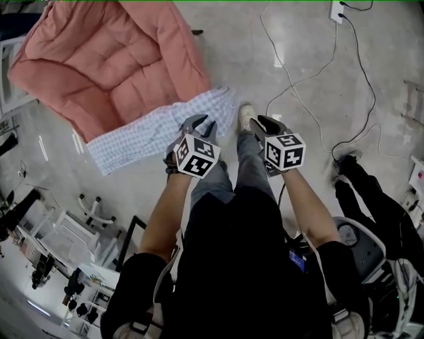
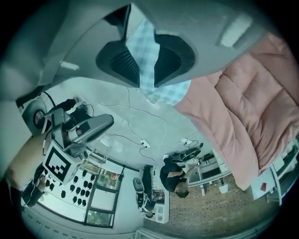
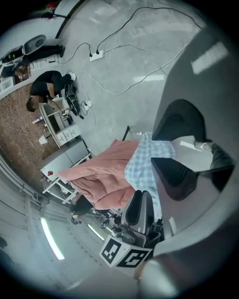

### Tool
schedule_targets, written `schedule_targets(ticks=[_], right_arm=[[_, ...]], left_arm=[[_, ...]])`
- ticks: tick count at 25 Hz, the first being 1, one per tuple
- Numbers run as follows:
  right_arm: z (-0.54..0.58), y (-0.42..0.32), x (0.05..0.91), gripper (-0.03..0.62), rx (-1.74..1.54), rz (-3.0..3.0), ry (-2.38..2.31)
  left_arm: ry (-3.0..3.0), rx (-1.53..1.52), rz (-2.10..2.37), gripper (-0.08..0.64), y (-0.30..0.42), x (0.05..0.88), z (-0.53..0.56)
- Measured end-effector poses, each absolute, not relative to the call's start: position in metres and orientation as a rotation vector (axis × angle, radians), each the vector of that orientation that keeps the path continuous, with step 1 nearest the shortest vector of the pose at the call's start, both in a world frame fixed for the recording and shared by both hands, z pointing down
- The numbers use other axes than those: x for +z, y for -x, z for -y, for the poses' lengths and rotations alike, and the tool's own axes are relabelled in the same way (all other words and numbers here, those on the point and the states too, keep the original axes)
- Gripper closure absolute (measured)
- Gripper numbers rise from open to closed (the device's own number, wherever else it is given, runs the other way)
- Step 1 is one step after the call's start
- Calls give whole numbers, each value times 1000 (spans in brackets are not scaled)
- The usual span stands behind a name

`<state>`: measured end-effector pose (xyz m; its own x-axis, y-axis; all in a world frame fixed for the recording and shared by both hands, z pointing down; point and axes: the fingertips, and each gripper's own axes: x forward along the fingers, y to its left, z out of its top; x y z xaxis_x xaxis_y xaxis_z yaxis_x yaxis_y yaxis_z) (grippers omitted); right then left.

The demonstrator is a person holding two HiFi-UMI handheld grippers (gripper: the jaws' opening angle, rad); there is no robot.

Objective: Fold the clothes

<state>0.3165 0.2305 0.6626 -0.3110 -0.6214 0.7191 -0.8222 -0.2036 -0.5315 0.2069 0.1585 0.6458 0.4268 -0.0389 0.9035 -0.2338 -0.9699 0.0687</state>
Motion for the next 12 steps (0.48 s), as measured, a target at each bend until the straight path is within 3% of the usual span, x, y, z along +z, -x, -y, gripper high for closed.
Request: schedule_targets(ticks=[12], right_arm=[[-167,-310,644,476,1381,1988,-1485]], left_arm=[[-2374,1553,353,417,-130,632,-100]])
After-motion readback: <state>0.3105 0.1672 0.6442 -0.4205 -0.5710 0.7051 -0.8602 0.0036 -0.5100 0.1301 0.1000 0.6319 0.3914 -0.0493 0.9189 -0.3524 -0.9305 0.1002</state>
